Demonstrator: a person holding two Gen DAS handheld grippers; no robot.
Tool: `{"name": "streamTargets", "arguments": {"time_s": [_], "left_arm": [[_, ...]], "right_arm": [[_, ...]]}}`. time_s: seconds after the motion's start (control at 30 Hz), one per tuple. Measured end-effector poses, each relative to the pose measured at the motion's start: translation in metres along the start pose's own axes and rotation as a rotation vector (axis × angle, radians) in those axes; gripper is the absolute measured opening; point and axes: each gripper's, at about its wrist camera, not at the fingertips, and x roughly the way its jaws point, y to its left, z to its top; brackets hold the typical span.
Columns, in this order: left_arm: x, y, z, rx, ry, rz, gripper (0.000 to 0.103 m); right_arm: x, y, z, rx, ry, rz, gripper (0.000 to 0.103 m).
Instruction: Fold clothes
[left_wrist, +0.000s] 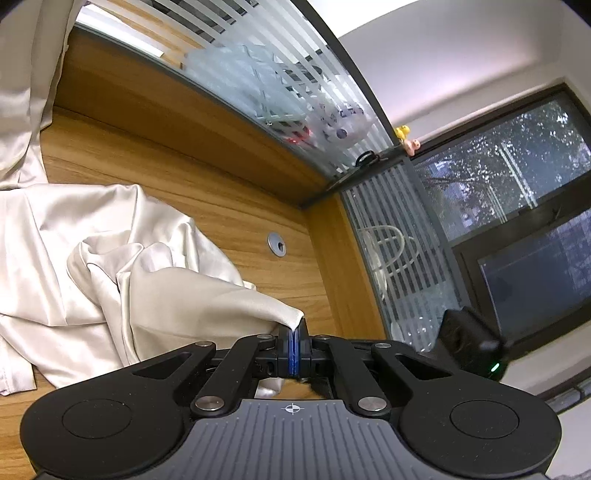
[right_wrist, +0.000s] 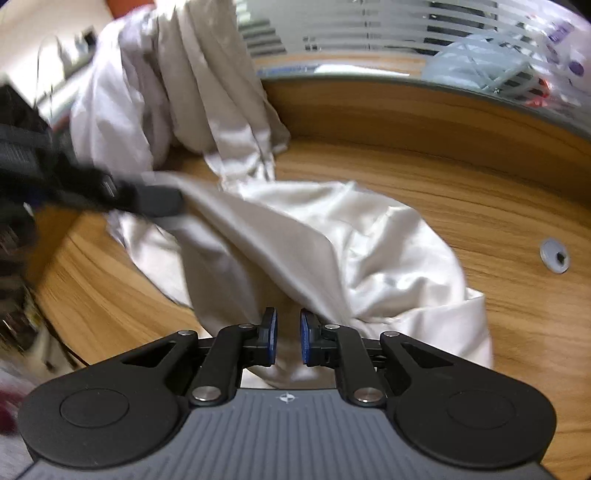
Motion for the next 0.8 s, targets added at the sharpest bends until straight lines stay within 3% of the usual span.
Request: {"name": "streamTargets", "arguments": {"time_s": [0.17, 0.3, 0.43, 0.63, 0.73, 0.77, 0.8], "left_arm": [[0.003, -0.002, -0.005, 0.045, 0.03, 0.019, 0.003], [0.003, -0.003, -0.01, 0.075, 0.045, 0.022, 0.003], [0.001, -0.003, -0.014, 0.096, 0.054, 0.028, 0.003], [-0.004, 0.003, -0.018, 0.101, 0.056, 0.05, 0.002], [-0.01, 0.009, -0.018, 0.067, 0.042, 0.024, 0.003], [-0.011, 0.01, -0.018, 0.063, 0.039, 0.027, 0.003], [-0.012, 0.011, -0.019, 0.061, 0.036, 0.033, 0.003]], "right_arm": [[-0.002, -0.023, 0.009, 0.273, -0.057, 0.148, 0.027], [0.016, -0.042, 0.005, 0.478, -0.036, 0.269, 0.033], [0.039, -0.043, 0.0, 0.544, 0.024, 0.285, 0.051], [0.072, -0.042, -0.007, 0.59, 0.082, 0.259, 0.057], [0.083, -0.046, -0.011, 0.612, 0.097, 0.242, 0.053], [0.086, -0.046, -0.012, 0.619, 0.1, 0.242, 0.048], [0.088, -0.047, -0.014, 0.631, 0.102, 0.253, 0.034]]}}
